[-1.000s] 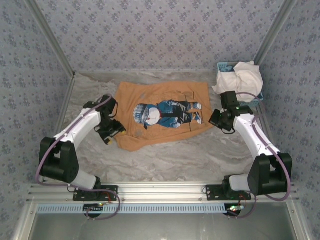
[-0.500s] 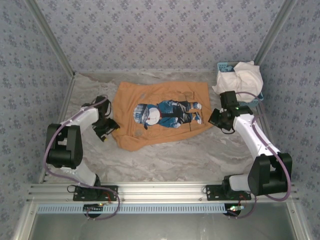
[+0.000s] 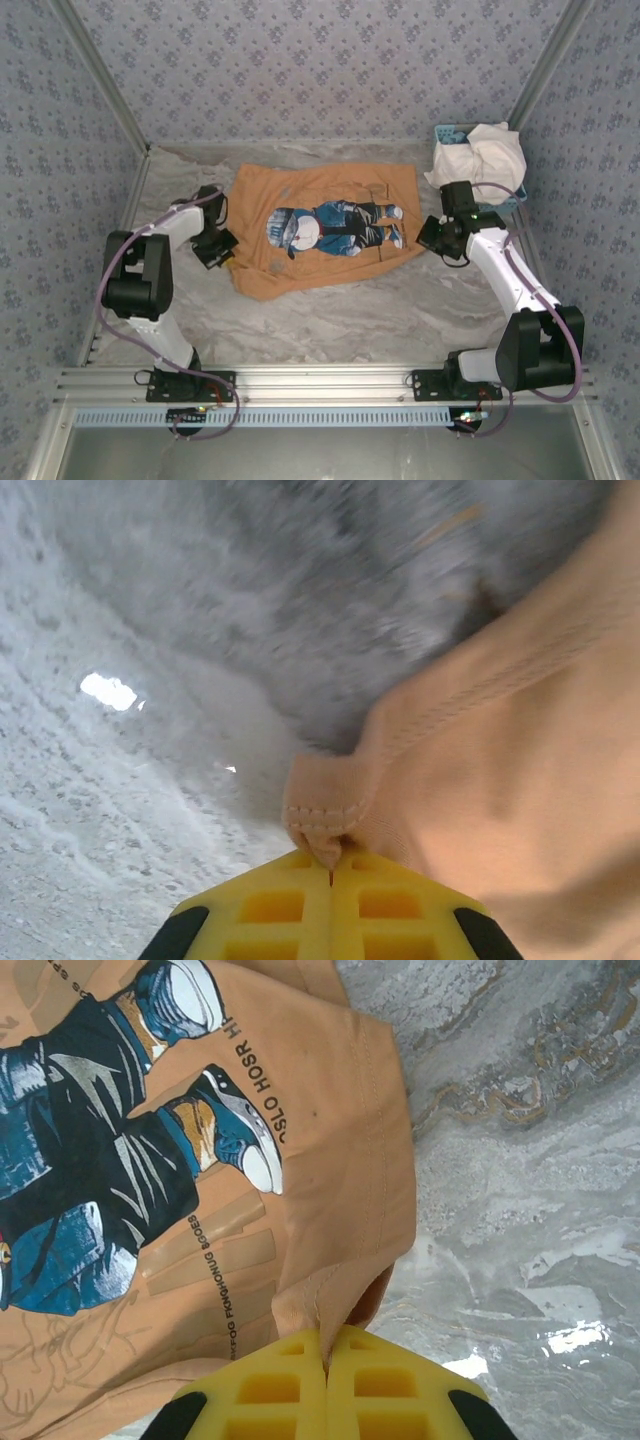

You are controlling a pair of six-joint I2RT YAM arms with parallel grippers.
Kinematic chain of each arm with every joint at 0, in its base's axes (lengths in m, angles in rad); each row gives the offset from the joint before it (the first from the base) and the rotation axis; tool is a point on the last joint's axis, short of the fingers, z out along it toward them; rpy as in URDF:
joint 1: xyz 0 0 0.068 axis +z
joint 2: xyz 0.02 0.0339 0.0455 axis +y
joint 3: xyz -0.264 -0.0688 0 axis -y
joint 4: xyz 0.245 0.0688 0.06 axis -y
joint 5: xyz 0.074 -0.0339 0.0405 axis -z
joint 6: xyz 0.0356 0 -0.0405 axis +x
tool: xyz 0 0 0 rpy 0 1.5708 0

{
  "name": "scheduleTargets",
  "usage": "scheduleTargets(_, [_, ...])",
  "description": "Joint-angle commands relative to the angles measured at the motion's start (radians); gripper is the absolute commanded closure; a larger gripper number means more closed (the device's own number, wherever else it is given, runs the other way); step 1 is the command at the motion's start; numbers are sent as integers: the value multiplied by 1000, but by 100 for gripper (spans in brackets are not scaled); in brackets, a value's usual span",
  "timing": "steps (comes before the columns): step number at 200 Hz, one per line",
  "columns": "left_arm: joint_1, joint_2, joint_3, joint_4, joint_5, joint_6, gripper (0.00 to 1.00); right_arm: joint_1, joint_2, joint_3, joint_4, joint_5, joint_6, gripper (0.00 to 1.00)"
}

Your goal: Fold and stack the t-shirts

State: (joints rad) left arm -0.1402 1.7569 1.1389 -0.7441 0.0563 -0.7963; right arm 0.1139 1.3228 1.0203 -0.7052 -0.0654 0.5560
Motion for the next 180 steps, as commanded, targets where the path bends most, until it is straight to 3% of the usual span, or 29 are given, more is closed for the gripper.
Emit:
scheduleTargets(1, [-21,-142,67,-42,-55,17,100,-15,-30,48,33,-17,-30,100])
scheduleTargets(27, [-65,-305,60,-70,-86,-4,100,-39,-70,74,67,-17,-39,100])
scheduleTargets(48, [-111,-479,11,-81,-173,-40,100,-44,-142,59,99,38,-41,100])
scheduleTargets(72, [-170,-726,-115,-67,-321,-93,100,-51,-251,-12,132,138,-24,100])
scheduleTargets(90, [-145,-832,-239,-45,-321,-130,100,-65,-291,-82,159,141,-7,100])
scheduleTargets(121, [-64,-730,-229,0,-235,-75,100,-74,-224,-89,168,68,11,100])
scheduleTargets(180, [-3,-369,63,91,-202,56,100,-80,-38,23,172,55,-1,100])
